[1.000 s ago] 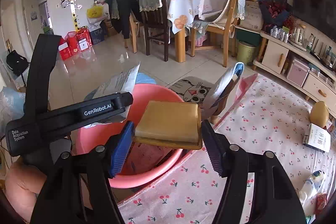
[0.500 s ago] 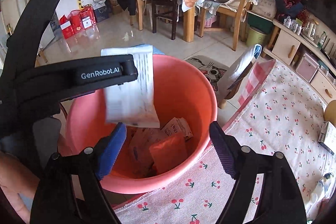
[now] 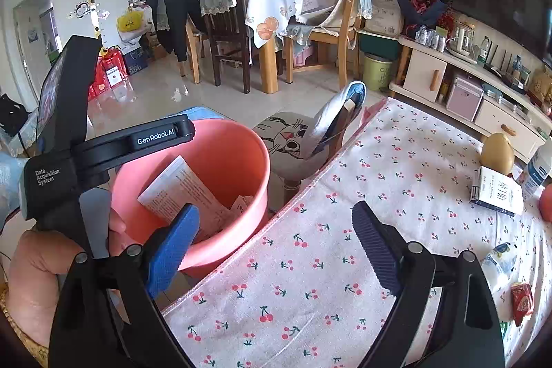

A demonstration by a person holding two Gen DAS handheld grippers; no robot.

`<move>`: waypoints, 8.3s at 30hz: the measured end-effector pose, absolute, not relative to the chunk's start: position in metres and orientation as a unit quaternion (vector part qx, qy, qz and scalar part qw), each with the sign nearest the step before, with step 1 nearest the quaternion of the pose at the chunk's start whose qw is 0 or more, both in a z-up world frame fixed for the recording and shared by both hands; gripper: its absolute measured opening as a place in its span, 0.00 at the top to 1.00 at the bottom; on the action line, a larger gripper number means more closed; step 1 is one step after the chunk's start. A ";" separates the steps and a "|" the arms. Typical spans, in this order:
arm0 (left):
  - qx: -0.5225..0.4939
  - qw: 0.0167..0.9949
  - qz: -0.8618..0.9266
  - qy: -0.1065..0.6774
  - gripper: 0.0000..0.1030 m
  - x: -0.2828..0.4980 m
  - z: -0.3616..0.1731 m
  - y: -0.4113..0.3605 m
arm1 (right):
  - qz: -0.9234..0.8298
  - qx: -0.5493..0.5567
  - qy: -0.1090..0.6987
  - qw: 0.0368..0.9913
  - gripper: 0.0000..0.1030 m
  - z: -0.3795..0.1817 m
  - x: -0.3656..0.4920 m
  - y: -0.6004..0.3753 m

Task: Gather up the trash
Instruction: 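Open the right tool to drop the cake packet into the bucket while the left tool drops the white packet, then move both open tools back over the table, then grasp the white milk carton with the left tool while the right tool grasps the red snack packet, then lift the milk carton with the left tool while the right tool carries the red packet to the bucket, then open the left tool to drop the carton into the bucket while the right tool drops the red packet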

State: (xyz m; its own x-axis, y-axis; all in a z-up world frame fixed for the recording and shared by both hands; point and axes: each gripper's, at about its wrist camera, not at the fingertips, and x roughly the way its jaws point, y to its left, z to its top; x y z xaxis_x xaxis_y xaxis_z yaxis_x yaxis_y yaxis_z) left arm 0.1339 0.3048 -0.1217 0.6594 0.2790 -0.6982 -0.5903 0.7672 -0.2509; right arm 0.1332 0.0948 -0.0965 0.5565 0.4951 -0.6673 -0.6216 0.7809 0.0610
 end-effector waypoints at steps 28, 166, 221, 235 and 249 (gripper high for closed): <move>-0.152 0.921 0.175 0.312 0.11 0.146 -0.108 0.212 | 0.274 -0.032 0.296 0.915 0.11 -0.079 0.103 -0.045; -0.044 0.929 -0.072 0.360 0.47 0.158 -0.135 0.065 | 0.083 0.029 0.412 0.907 0.55 -0.168 0.181 -0.241; -0.294 0.878 0.205 0.316 0.40 0.118 -0.122 0.326 | 0.410 -0.050 0.382 0.827 0.52 -0.101 0.161 0.154; -0.235 0.906 0.198 0.290 0.16 0.129 -0.112 0.287 | 0.335 -0.025 0.347 0.876 0.14 -0.081 0.157 0.056; -0.146 0.961 0.071 0.223 0.11 0.146 -0.097 0.182 | 0.254 -0.015 0.333 0.908 0.14 -0.089 0.157 -0.064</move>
State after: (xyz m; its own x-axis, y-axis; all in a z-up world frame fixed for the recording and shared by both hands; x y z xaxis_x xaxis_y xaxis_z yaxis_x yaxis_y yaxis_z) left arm 0.1461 0.1817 -0.0972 0.8905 0.0706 -0.4495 -0.2008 0.9475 -0.2490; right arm 0.1572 -0.0635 -0.0892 0.6481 0.4514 -0.6133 -0.4721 0.8701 0.1415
